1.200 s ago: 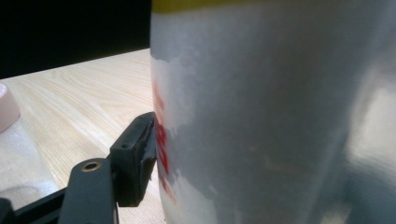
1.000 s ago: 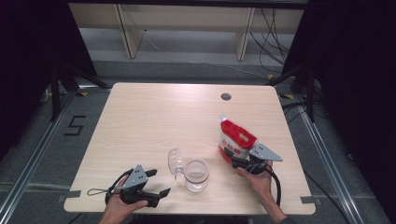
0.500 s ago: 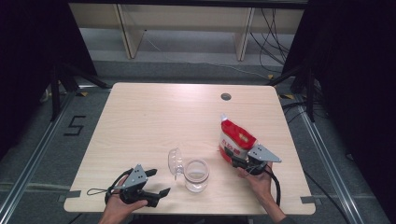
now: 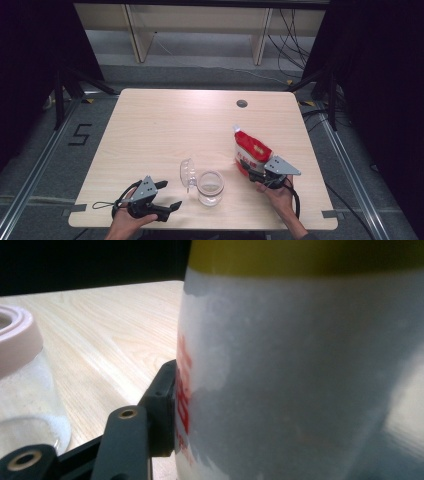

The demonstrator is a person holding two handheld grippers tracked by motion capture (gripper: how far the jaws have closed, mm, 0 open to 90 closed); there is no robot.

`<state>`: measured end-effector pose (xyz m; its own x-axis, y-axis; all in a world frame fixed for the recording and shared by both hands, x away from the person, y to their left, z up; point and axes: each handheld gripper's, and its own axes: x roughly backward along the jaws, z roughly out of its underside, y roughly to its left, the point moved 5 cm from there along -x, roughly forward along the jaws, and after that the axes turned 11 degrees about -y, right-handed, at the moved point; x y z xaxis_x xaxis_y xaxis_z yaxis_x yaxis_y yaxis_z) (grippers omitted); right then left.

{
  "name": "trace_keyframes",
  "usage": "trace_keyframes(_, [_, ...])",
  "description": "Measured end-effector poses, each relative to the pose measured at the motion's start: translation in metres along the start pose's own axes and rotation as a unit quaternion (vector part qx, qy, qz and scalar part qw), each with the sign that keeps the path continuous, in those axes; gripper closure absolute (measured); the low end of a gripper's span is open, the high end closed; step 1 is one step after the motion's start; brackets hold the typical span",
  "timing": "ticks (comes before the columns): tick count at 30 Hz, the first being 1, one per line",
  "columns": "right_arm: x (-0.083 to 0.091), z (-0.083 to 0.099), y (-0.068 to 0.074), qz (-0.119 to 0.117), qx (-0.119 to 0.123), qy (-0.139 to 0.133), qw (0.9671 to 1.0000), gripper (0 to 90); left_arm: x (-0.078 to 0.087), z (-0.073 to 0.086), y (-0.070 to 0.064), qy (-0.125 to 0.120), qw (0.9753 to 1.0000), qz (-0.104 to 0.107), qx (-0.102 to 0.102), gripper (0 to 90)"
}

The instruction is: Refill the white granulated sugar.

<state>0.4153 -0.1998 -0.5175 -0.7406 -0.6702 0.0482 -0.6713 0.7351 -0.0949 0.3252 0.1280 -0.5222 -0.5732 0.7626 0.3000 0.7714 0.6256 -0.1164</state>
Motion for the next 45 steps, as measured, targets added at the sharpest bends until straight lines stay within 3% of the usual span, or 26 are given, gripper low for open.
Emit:
trace_keyframes(1, [0.000, 0.000, -0.003, 0.003, 0.024, 0.002, 0.9997, 47.2, 0.000, 0.000, 0.000, -0.002, 1.0000, 0.002, -0.002, 15.7])
trace_keyframes(2, [0.000, -0.001, 0.000, -0.005, 0.016, 0.002, 0.9999, 47.3, 0.000, 0.000, 0.001, 0.001, 1.0000, 0.001, -0.004, 15.7])
trace_keyframes(8, [0.001, -0.004, 0.003, -0.008, 0.058, 0.015, 0.9982, 47.5, 0.000, 0.000, 0.001, 0.001, 1.0000, 0.001, 0.000, 15.7])
trace_keyframes(13, [0.003, -0.010, 0.009, -0.007, 0.066, 0.012, 0.9977, 47.6, 0.001, -0.001, 0.002, 0.001, 1.0000, 0.001, -0.002, 15.7])
trace_keyframes(15, [0.007, -0.015, 0.011, -0.007, 0.087, 0.018, 0.9960, 47.7, 0.003, -0.001, 0.002, 0.003, 1.0000, -0.004, -0.003, 15.7])
trace_keyframes(17, [0.009, -0.020, 0.012, -0.011, 0.098, 0.007, 0.9951, 47.7, 0.002, -0.001, 0.002, 0.000, 1.0000, -0.003, -0.003, 15.7])
trace_keyframes(18, [0.010, -0.022, 0.012, -0.013, 0.101, 0.005, 0.9948, 47.7, 0.003, -0.002, 0.004, 0.002, 0.9999, 0.000, -0.013, 15.7])
trace_keyframes(19, [0.013, -0.023, 0.014, -0.015, 0.097, 0.015, 0.9950, 47.7, 0.003, -0.001, 0.002, 0.003, 1.0000, -0.005, -0.003, 15.7])
trace_keyframes(20, [0.014, -0.026, 0.012, -0.010, 0.121, 0.008, 0.9925, 47.7, 0.003, -0.001, 0.002, 0.003, 1.0000, -0.004, -0.003, 15.7])
trace_keyframes(21, [0.015, -0.027, 0.014, -0.011, 0.124, 0.010, 0.9922, 47.7, 0.003, -0.001, 0.002, 0.002, 1.0000, -0.003, -0.003, 15.7])
trace_keyframes(22, [0.017, -0.030, 0.014, -0.012, 0.142, 0.007, 0.9897, 47.7, 0.003, -0.001, 0.002, 0.003, 1.0000, -0.001, -0.009, 15.7])
trace_keyframes(23, [0.018, -0.031, 0.015, -0.014, 0.139, 0.010, 0.9902, 47.7, 0.003, -0.002, 0.004, 0.003, 0.9998, 0.002, -0.018, 15.6])
trace_keyframes(24, [0.019, -0.033, 0.014, -0.011, 0.147, 0.005, 0.9890, 47.8, 0.002, -0.001, 0.002, 0.003, 1.0000, -0.004, -0.003, 15.6])
trace_keyframes(26, [0.021, -0.035, 0.015, -0.021, 0.154, 0.017, 0.9877, 47.8, 0.003, 0.000, 0.005, 0.007, 0.9999, -0.004, -0.013, 15.6])
trace_keyframes(30, [0.024, -0.039, 0.014, -0.018, 0.196, 0.027, 0.9801, 47.8, 0.002, -0.001, 0.004, 0.000, 1.0000, 0.000, -0.005, 15.6])
trace_keyframes(33, [0.027, -0.042, 0.016, -0.022, 0.205, 0.030, 0.9780, 47.8, 0.002, -0.001, 0.004, 0.001, 1.0000, -0.001, -0.004, 15.6])
trace_keyframes(38, [0.028, -0.045, 0.021, -0.035, 0.249, 0.045, 0.9668, 47.9, 0.003, -0.001, 0.004, 0.002, 1.0000, -0.001, -0.005, 15.6])
trace_keyframes(42, [0.028, -0.045, 0.027, -0.043, 0.262, 0.053, 0.9626, 48.0, 0.003, -0.001, 0.004, 0.002, 1.0000, -0.005, -0.001, 15.6])
trace_keyframes(43, [0.028, -0.046, 0.026, -0.044, 0.284, 0.058, 0.9561, 48.0, 0.003, -0.001, 0.004, 0.002, 1.0000, -0.005, -0.002, 15.5])
trace_keyframes(45, [0.031, -0.050, 0.028, -0.048, 0.304, 0.061, 0.9494, 48.0, 0.003, -0.001, 0.004, 0.002, 1.0000, -0.001, -0.005, 15.6])
